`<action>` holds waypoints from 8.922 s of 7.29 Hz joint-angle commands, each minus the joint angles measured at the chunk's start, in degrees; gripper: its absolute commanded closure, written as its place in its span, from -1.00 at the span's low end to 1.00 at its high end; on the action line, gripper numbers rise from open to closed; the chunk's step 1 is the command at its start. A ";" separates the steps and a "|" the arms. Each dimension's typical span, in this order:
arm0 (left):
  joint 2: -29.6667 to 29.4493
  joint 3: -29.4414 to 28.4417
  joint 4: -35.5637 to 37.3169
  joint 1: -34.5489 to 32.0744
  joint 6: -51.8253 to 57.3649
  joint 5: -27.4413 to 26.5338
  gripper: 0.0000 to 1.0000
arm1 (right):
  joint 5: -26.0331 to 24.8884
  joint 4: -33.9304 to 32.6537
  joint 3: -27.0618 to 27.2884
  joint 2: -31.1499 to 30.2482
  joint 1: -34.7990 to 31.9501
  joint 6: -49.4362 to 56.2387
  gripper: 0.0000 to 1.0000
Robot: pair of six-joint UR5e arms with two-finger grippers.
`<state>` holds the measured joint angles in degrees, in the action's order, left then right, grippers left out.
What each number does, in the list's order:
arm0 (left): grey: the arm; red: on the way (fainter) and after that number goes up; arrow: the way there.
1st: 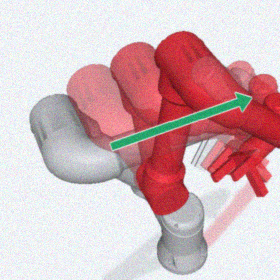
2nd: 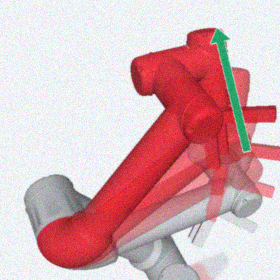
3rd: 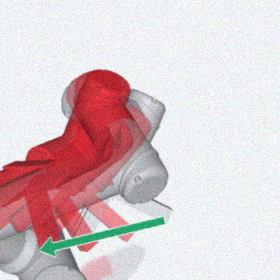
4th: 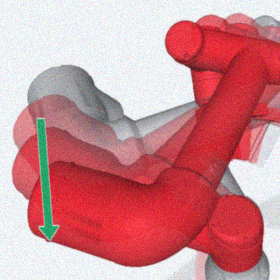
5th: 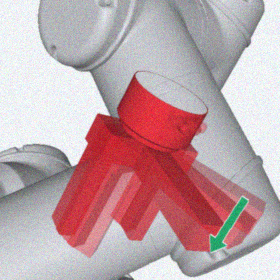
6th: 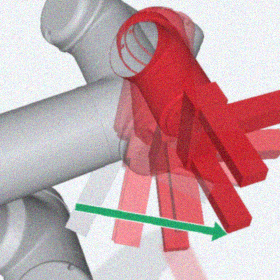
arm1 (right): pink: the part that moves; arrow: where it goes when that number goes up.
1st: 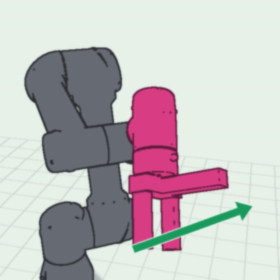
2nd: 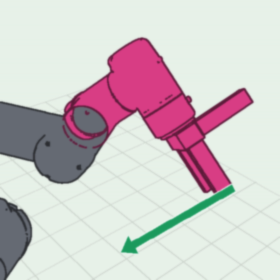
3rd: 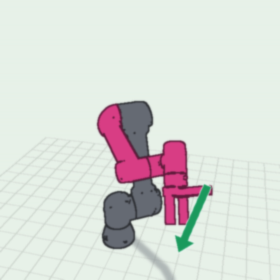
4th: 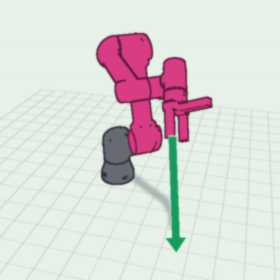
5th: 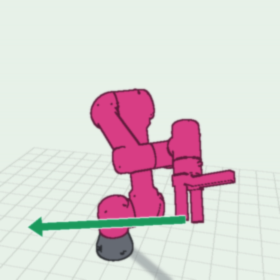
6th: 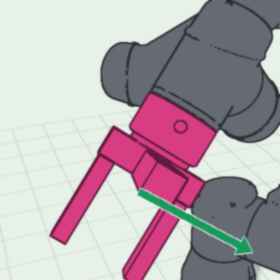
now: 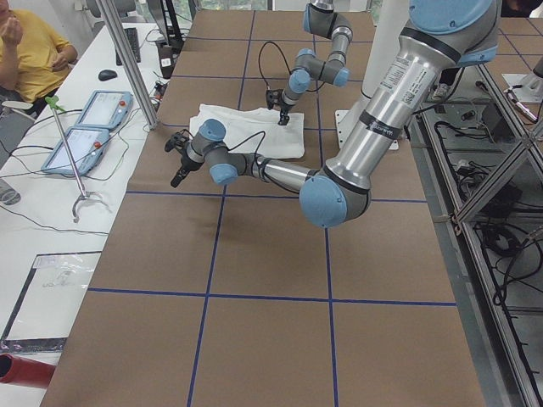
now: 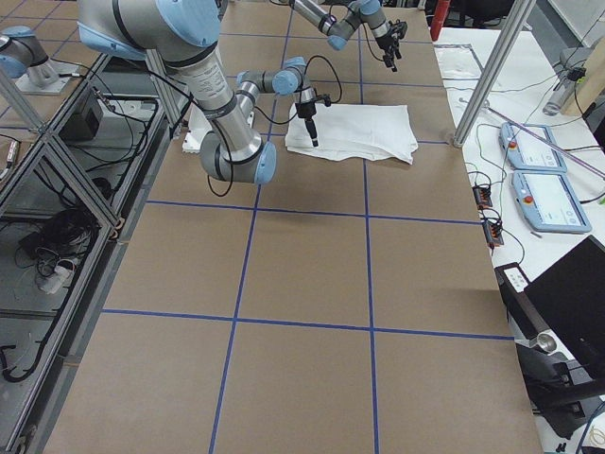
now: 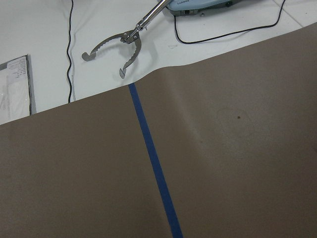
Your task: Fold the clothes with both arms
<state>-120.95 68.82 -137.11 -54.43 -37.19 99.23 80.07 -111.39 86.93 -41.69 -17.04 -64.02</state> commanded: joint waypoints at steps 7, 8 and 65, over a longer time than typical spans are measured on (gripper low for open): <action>-0.07 1.31 0.00 0.20 -0.08 0.17 -1.00 | 0.09 -5.16 22.83 -15.80 -2.89 7.32 -1.00; 0.02 3.32 0.61 0.38 -2.43 3.48 -1.00 | 1.83 -0.80 24.50 -15.62 -4.39 6.89 -1.00; 2.94 45.50 44.39 22.29 -29.80 0.18 1.00 | -6.24 14.77 17.55 -7.28 -2.71 -45.24 1.00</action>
<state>-115.61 120.91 -92.33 -28.54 -69.49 99.59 73.62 -101.70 111.61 -50.40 -16.93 -111.73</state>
